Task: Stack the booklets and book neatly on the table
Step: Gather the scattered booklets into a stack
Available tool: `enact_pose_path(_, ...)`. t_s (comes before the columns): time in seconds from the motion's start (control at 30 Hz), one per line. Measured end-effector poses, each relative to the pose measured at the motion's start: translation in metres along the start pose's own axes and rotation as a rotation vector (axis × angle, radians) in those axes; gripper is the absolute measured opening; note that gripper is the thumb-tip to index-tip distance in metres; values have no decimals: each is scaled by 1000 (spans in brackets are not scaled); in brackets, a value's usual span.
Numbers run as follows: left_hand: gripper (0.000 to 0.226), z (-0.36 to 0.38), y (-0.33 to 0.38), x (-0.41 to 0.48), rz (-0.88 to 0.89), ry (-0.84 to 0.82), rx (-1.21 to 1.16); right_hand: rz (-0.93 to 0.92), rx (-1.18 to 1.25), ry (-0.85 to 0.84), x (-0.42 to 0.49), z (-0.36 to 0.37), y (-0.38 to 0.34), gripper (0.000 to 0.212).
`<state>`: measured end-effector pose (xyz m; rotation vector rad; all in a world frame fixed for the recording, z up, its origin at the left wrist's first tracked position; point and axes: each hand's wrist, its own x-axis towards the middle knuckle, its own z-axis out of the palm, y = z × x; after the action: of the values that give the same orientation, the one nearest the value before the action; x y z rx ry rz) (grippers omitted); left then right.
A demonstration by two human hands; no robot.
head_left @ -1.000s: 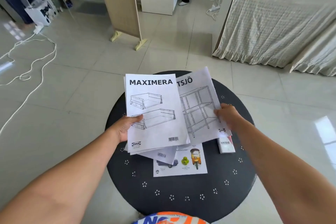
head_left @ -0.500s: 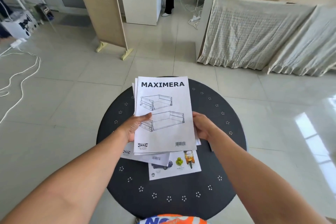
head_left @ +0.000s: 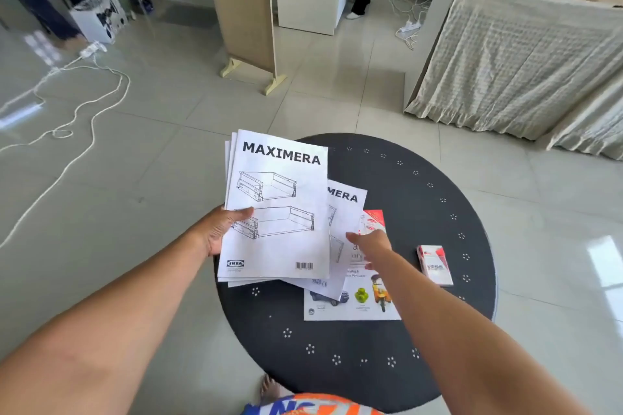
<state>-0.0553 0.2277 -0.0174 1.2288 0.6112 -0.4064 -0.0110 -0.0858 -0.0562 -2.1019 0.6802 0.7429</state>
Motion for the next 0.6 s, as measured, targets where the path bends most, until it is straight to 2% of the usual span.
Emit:
enact_pose_path(0.1,37,-24,-10,-4,-13,37,-39,-12,-199,80,-4,22,-8,79)
enact_pose_path(0.17,45,-37,-19,-8,-32,72,-46,22,-360,148,-4,39,-15,103)
enact_pose_path(0.27,47,-50,-30,-13,-57,93,-74,116,-380,183,-13,58,-26,122)
enact_pose_path(0.43,51,-64,-42,-16,-65,91,-130,185,-332,210,-15,64,-32,111)
enact_pose_path(0.6,54,-64,-41,-16,-56,86,-147,163,-143,204,-8,62,-31,86)
